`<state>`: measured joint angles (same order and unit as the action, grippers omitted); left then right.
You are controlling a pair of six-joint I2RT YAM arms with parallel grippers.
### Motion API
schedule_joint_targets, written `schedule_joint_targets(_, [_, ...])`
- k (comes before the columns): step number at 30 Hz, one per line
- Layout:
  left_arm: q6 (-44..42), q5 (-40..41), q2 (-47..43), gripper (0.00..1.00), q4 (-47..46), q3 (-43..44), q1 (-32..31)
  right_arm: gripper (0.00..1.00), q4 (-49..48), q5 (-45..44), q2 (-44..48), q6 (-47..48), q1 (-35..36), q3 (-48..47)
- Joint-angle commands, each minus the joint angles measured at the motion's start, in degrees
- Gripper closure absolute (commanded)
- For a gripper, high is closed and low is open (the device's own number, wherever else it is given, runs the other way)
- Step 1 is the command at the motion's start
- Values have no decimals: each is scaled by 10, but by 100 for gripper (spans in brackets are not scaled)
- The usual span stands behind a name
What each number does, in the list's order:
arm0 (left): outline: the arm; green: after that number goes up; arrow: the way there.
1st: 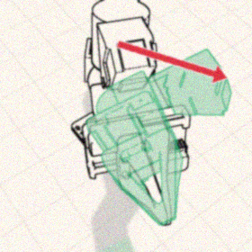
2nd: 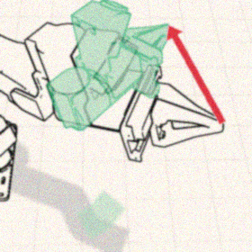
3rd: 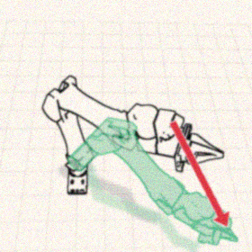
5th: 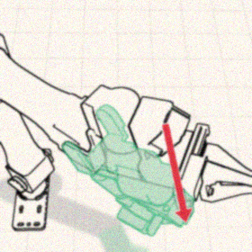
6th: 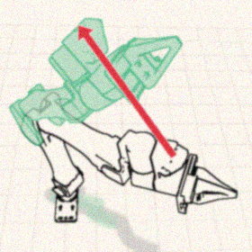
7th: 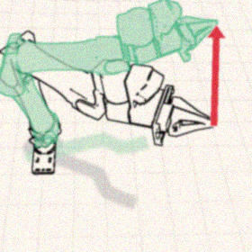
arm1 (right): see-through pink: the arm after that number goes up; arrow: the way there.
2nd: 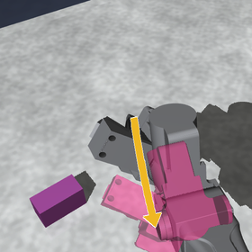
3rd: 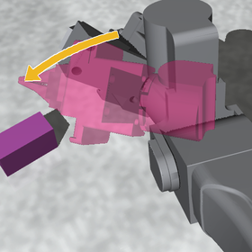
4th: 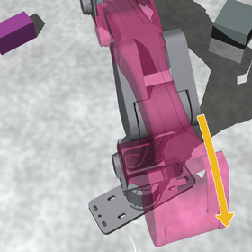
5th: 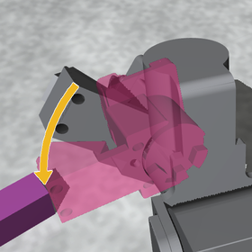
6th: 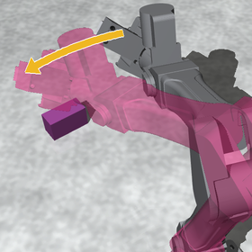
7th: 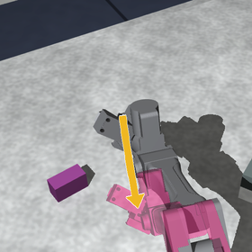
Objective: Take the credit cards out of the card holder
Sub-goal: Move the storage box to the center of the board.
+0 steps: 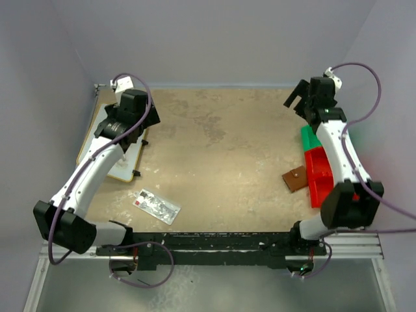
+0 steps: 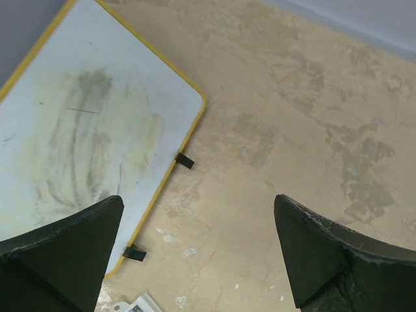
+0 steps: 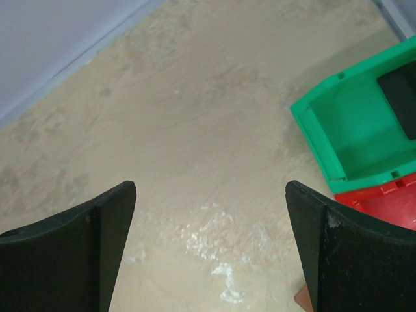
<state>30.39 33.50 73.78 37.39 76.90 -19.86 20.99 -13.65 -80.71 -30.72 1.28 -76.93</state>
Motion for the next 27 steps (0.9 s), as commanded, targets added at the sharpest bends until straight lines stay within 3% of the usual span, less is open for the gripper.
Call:
schedule_joint_targets(1, [-11,-83,21,3,-13,10,16,0,80,-12,-91,-74,-46,-112])
schedule_joint_targets(7, [-33,-159,35,6,-41,-24,25,0,14,-15,-157,-70,-97,-100])
schedule_joint_targets(11, [-37,-203,13,7,0,-23,28,0,40,-20,-210,-62,-118,-154])
schedule_joint_targets(16, [-38,-259,-57,8,-6,-95,30,0,45,9,-277,-66,-136,-184])
schedule_joint_targets(27, [-61,-198,-190,7,-2,-210,31,0,-2,82,-344,-14,-139,-163])
